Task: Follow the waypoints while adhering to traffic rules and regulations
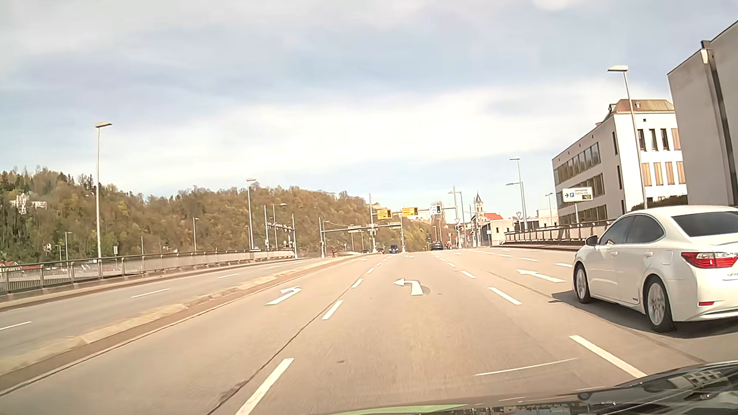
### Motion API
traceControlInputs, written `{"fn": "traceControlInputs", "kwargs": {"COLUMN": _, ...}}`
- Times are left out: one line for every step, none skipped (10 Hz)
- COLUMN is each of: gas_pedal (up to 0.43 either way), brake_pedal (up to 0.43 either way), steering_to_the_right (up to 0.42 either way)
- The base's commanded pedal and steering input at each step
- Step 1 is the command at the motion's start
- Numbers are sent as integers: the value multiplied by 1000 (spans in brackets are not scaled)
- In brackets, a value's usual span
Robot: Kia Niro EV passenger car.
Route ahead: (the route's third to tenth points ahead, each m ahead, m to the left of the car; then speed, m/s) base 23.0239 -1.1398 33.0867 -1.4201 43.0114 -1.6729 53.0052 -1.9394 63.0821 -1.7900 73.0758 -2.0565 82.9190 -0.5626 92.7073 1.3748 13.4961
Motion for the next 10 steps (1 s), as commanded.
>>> {"fn": "traceControlInputs", "kwargs": {"gas_pedal": 0, "brake_pedal": 0, "steering_to_the_right": -6}}
{"fn": "traceControlInputs", "kwargs": {"gas_pedal": 0, "brake_pedal": 0, "steering_to_the_right": -6}}
{"fn": "traceControlInputs", "kwargs": {"gas_pedal": 0, "brake_pedal": 0, "steering_to_the_right": -6}}
{"fn": "traceControlInputs", "kwargs": {"gas_pedal": 0, "brake_pedal": 0, "steering_to_the_right": -6}}
{"fn": "traceControlInputs", "kwargs": {"gas_pedal": 0, "brake_pedal": 0, "steering_to_the_right": -3}}
{"fn": "traceControlInputs", "kwargs": {"gas_pedal": 0, "brake_pedal": 0, "steering_to_the_right": 1}}
{"fn": "traceControlInputs", "kwargs": {"gas_pedal": 0, "brake_pedal": 0, "steering_to_the_right": 4}}
{"fn": "traceControlInputs", "kwargs": {"gas_pedal": 8, "brake_pedal": 0, "steering_to_the_right": 4}}
{"fn": "traceControlInputs", "kwargs": {"gas_pedal": 20, "brake_pedal": 0, "steering_to_the_right": 4}}
{"fn": "traceControlInputs", "kwargs": {"gas_pedal": 28, "brake_pedal": 0, "steering_to_the_right": 4}}
